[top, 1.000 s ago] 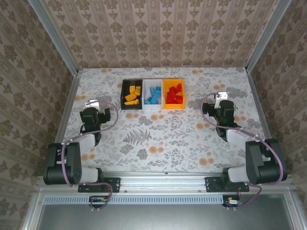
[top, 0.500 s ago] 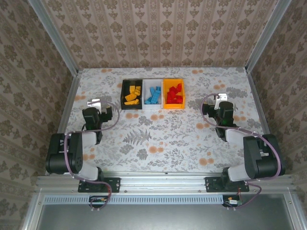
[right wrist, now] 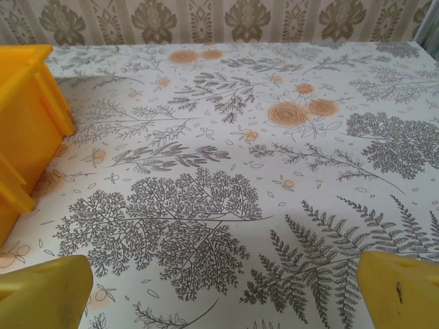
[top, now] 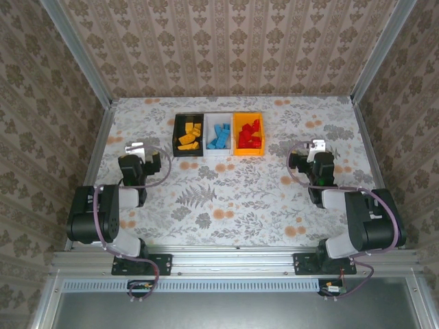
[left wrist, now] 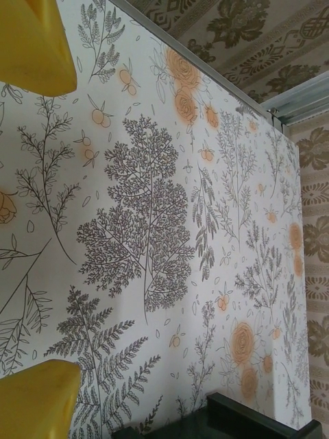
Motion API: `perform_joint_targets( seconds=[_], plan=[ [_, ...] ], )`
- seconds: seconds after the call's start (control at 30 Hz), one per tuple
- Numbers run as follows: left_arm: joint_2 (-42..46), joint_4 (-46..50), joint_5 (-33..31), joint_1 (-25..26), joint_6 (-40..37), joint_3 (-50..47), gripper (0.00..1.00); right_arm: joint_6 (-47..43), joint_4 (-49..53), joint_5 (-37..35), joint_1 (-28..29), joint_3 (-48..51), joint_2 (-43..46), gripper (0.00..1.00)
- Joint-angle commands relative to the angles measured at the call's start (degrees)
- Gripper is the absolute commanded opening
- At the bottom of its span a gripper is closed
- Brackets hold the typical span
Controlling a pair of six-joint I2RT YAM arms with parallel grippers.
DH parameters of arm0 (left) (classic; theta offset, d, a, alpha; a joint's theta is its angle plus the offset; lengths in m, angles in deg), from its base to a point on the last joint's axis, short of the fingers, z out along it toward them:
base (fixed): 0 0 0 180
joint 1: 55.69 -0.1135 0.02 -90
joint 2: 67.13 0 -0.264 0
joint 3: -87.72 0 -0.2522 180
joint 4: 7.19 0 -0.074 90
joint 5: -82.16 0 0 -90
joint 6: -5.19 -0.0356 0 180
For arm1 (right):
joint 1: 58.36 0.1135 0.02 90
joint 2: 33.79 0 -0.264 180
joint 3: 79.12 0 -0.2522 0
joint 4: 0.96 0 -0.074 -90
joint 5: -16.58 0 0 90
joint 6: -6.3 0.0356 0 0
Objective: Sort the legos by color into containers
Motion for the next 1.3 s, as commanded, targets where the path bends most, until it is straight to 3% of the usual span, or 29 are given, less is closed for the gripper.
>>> perform_joint_targets(
  seconds=[0.0,0.17,0.43,0.67,1.27],
  plan=[
    [-0.3,-1.8,0.2,0.1,-1.6,-0.3,1.00,1.1,-12.4,0.2,-0.3,4.4,-1.6,1.00],
    [-0.4,-1.9,-0.1,0.3,-1.7,-0.3,1.00,1.4,-23.4,-0.6,-0.3,8.6,-4.7,1.00],
    [-0.5,-1.9,-0.1,0.3,-1.8,-0.3,1.00,1.8,-15.4,-1.5,-0.3,5.2,-3.6,1.00],
    [-0.4,-1.9,-0.1,0.3,-1.8,-0.3,1.00,1.4,-2.6,-1.0,-0.3,-1.9,-4.0,1.00],
    [-0.4,-1.9,-0.2,0.3,-1.8,-0.3,1.00,1.3,-2.6,-1.1,-0.2,-2.0,-3.9,1.00]
  ],
)
